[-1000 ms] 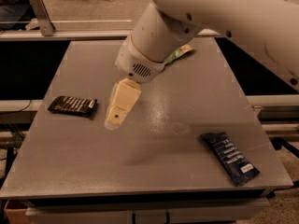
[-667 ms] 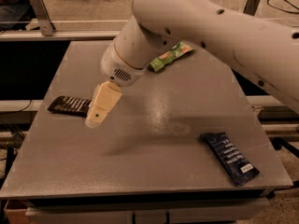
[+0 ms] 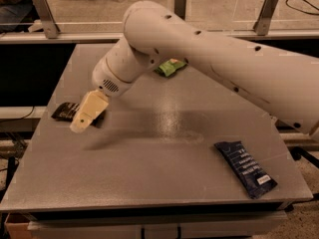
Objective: Move rxbar chocolate near green rice chip bag
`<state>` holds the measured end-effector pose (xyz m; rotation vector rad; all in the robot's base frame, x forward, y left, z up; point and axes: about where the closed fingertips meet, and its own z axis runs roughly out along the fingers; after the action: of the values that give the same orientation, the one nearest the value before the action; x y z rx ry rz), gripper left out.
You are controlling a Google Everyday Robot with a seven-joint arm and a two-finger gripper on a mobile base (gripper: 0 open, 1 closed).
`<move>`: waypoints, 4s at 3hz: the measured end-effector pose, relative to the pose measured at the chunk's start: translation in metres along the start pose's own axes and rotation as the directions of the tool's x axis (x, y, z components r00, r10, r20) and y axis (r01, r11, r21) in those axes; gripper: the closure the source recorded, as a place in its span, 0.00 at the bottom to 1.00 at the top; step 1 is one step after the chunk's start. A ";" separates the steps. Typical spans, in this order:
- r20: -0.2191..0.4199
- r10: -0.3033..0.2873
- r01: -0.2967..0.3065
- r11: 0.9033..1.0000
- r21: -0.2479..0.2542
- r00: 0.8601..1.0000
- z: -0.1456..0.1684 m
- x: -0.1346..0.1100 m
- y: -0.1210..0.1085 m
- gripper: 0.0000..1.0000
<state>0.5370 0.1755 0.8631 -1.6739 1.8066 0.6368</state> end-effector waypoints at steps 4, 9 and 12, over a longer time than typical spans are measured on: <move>0.025 0.037 -0.037 0.999 -0.016 0.999 0.042 0.008 0.005 0.85; 0.131 -0.107 0.095 0.991 0.093 0.986 -0.025 -0.040 -0.034 0.83; 0.130 -0.112 0.101 0.991 0.088 0.985 -0.023 -0.042 -0.031 1.00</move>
Offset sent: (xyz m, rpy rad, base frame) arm -0.0016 0.0287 -0.0544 0.0341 0.0381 -0.0182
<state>0.5673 0.1862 0.9103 -1.6213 1.6160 0.6063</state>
